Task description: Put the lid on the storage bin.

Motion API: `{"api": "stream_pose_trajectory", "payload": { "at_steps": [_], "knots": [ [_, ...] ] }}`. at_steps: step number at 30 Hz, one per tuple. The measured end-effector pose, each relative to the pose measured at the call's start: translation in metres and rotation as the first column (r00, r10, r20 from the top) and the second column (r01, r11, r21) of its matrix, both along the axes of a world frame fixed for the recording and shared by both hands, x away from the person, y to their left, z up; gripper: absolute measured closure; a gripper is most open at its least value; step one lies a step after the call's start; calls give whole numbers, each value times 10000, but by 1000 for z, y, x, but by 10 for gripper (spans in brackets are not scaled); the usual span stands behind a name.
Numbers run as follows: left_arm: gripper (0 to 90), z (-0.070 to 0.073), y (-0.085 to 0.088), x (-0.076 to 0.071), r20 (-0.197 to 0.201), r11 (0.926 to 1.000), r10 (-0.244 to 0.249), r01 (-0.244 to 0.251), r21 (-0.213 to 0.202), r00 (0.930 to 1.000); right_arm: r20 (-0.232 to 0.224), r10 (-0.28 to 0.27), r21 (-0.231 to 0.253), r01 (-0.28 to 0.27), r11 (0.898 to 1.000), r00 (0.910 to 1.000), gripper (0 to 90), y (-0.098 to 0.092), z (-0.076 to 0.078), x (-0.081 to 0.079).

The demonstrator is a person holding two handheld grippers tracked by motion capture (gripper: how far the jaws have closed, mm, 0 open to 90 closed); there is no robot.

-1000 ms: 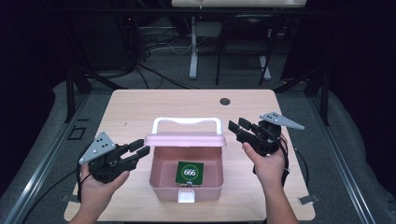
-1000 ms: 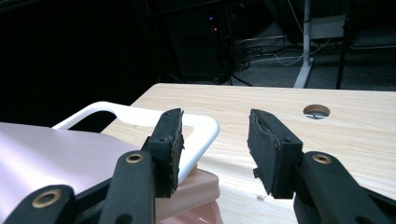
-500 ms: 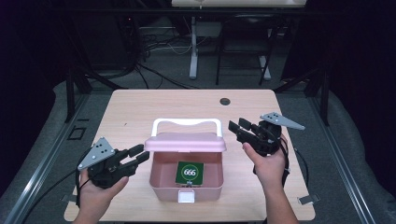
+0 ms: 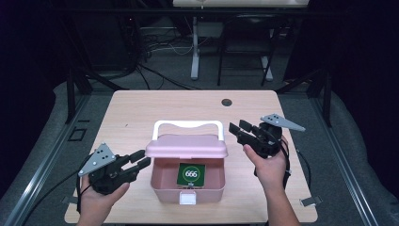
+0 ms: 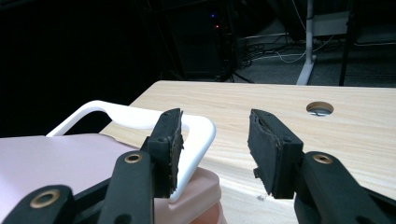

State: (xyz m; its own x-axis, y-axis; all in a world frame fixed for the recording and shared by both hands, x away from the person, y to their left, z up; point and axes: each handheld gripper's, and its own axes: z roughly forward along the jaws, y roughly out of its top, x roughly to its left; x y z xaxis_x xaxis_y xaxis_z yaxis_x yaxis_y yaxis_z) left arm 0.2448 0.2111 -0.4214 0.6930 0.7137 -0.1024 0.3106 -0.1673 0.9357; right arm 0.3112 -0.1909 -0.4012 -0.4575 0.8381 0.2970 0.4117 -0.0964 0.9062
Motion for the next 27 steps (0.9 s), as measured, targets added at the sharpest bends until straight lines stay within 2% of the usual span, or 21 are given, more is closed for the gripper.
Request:
{"api": "stream_pose_trajectory", "payload": {
  "at_steps": [16, 27],
  "knots": [
    [662, -8, 3, -6, -134, 10000, -52, 51, -61, 9999, -196, 156, -195, -160, 9997, 9997, 537, 6, -6, 3],
    [663, -15, 4, -12, -157, 9998, -123, 125, 128, 9998, -382, 291, -179, -298, 9994, 9988, 537, 9, -10, 5]
  ]
}}
